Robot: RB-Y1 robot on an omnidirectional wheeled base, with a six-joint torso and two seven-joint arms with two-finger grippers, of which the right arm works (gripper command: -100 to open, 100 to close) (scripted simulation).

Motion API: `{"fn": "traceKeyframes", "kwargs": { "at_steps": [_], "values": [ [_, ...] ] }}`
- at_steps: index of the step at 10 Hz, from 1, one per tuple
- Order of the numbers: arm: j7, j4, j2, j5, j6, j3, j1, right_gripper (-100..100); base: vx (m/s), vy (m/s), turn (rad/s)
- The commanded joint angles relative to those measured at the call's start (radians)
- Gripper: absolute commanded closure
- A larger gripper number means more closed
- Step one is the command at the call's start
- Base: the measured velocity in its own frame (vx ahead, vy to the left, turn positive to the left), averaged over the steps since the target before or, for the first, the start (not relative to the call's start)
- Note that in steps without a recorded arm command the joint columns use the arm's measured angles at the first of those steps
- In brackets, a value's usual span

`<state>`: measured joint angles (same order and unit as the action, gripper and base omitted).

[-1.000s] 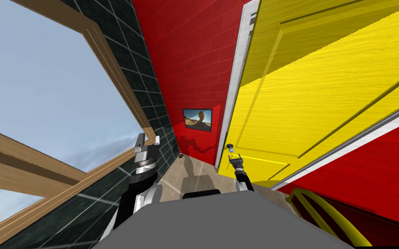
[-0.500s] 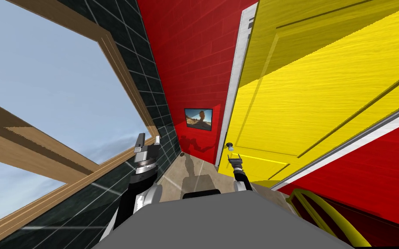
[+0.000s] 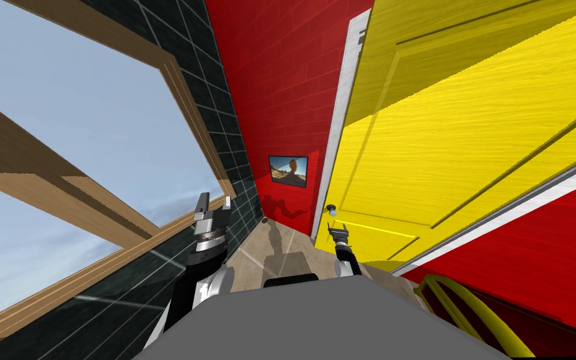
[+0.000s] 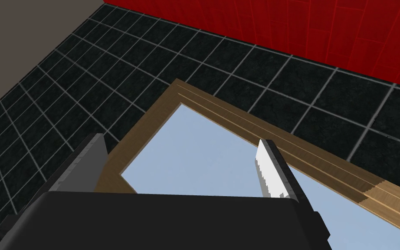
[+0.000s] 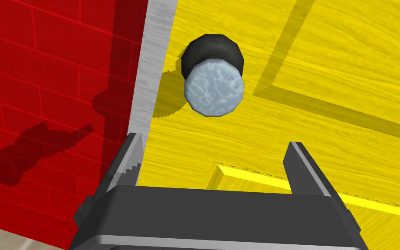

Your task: Pull the door open

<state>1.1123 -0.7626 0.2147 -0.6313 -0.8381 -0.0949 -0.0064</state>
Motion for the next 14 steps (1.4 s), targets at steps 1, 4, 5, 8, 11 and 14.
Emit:
{"fn": "traceKeyframes", "kwargs": {
  "at_steps": [1, 4, 5, 8, 11, 14],
  "values": [
    [0.05, -0.011, -0.009, -0.023, 0.005, -0.003, 0.002, -100, -0.108, -0.022, 0.068],
    [0.116, -0.028, -0.02, -0.055, 0.012, -0.008, 0.004, -100, -0.081, -0.019, 0.051],
    [0.131, -0.031, -0.023, -0.062, 0.013, -0.009, 0.004, -100, -0.053, -0.015, 0.035],
    [0.164, -0.023, -0.003, -0.07, 0.008, -0.006, 0.012, -100, 0.01, -0.009, 0.041],
    [0.215, -0.004, 0.042, -0.078, -0.005, 0.003, 0.029, -100, 0.183, -0.004, 0.096],
    [0.267, 0.015, 0.087, -0.086, -0.017, 0.013, 0.047, -100, 0.185, -0.022, 0.094]
  ]
}}
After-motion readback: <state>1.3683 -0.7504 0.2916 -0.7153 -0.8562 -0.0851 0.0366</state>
